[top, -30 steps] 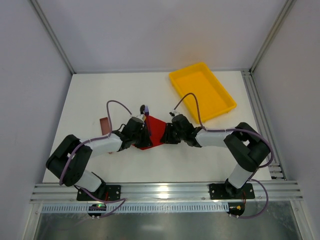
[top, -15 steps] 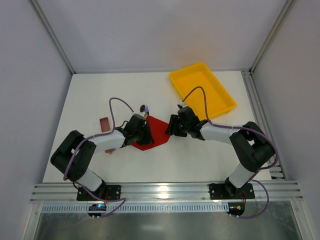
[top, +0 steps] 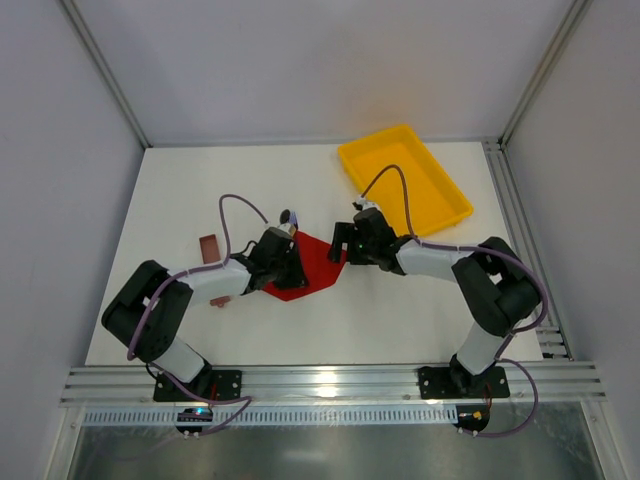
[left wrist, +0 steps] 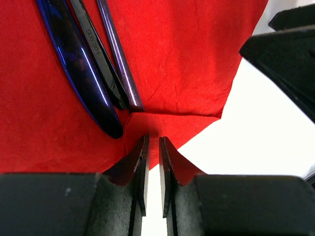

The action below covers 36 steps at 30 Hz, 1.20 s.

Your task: Place the utensils on the paper napkin and roll it up

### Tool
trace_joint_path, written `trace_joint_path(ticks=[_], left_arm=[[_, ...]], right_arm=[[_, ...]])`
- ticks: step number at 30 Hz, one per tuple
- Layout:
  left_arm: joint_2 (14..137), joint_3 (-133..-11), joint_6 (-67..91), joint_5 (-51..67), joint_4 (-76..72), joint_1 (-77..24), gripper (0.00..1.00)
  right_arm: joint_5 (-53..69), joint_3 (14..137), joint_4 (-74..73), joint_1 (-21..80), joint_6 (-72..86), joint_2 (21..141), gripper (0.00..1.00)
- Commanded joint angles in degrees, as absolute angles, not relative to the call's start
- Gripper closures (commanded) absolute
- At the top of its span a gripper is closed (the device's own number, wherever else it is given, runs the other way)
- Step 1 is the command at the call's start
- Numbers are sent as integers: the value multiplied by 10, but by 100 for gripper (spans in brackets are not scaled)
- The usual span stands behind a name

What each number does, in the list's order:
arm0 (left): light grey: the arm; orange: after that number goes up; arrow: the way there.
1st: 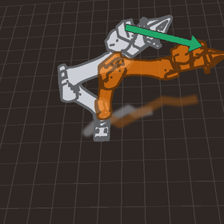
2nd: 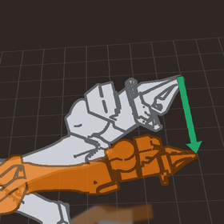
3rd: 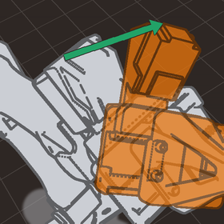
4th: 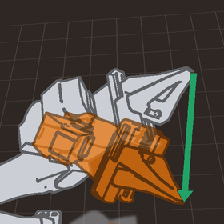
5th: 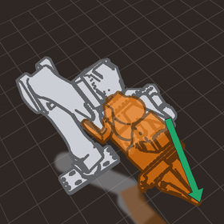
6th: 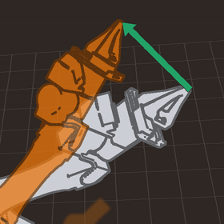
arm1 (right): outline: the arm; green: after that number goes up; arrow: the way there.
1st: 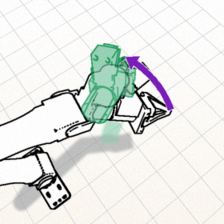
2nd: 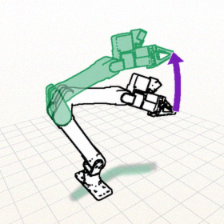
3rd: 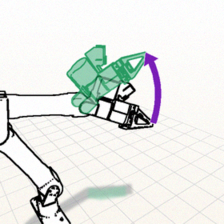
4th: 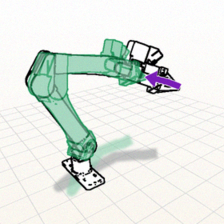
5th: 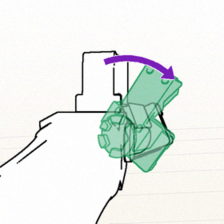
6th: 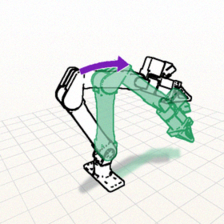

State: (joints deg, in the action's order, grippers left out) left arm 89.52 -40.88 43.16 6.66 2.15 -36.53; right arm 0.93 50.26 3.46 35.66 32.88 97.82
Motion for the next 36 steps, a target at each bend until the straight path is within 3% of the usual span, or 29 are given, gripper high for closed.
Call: trace_joint_path(ticks=[1,15,27,36], left_arm=[[896,-416,429,58,18,-367,83],[882,-389,435,54,4,-367,82],[883,-387,437,50,4,-367,82],[883,-387,438,50,3,-367,82]], right_arm=[[-7,530,69,347,298,985,16],[73,547,73,345,315,1041,14],[151,491,133,346,364,1001,14],[123,481,113,345,351,990,14]])
